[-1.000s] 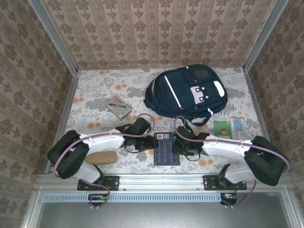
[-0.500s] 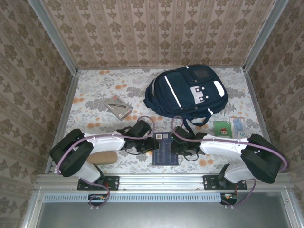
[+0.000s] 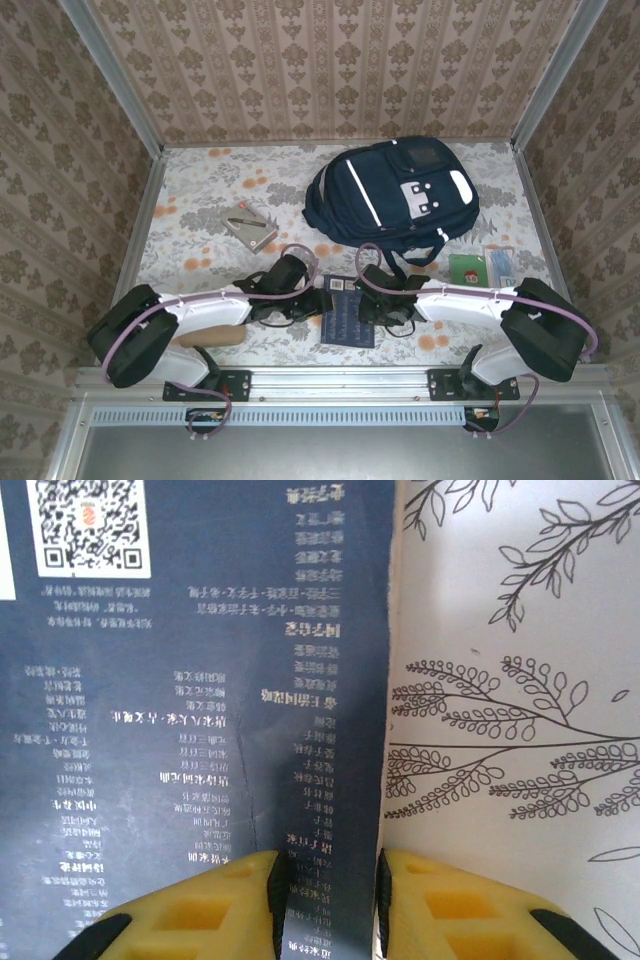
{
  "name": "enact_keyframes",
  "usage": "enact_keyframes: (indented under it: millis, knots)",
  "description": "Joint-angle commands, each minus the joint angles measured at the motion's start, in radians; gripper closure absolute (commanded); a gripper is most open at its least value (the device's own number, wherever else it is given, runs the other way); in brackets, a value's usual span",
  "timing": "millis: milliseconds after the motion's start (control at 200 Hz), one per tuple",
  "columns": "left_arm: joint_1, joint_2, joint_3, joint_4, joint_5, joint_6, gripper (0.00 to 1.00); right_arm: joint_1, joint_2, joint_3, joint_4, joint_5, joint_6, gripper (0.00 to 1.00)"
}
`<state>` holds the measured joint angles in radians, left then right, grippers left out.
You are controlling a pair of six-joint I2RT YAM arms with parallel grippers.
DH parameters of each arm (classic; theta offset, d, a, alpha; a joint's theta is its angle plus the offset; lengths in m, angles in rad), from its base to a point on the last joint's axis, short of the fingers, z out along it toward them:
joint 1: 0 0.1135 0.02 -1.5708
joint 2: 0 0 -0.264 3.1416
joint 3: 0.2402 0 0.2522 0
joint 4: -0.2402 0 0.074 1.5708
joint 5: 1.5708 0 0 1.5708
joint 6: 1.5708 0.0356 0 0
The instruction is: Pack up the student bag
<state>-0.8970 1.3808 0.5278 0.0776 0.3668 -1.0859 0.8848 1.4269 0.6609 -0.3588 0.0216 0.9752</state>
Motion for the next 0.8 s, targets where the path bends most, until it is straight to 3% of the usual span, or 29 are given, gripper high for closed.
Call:
enact_keyframes:
  millis: [0, 110, 280, 485, 795]
  knots:
    - [-0.014, 0.012, 0.014, 0.26, 0.122, -0.031, 0.61, 0.03, 0.04, 0.032, 0.112, -0.082, -0.017, 0.69]
    - [0.0, 0.049, -0.03, 0.378, 0.147, -0.082, 0.62, 0.03, 0.035, 0.032, 0.103, -0.079, -0.018, 0.69]
    - [0.011, 0.09, -0.028, 0.38, 0.175, -0.074, 0.64, 0.03, 0.015, 0.018, 0.1, -0.071, -0.014, 0.69]
    - [0.029, 0.147, -0.117, 0.713, 0.228, -0.206, 0.68, 0.029, 0.004, 0.01, 0.095, -0.062, -0.01, 0.69]
    - [0.048, 0.075, -0.111, 0.635, 0.252, -0.163, 0.69, 0.024, -0.022, -0.005, 0.082, -0.044, -0.007, 0.68]
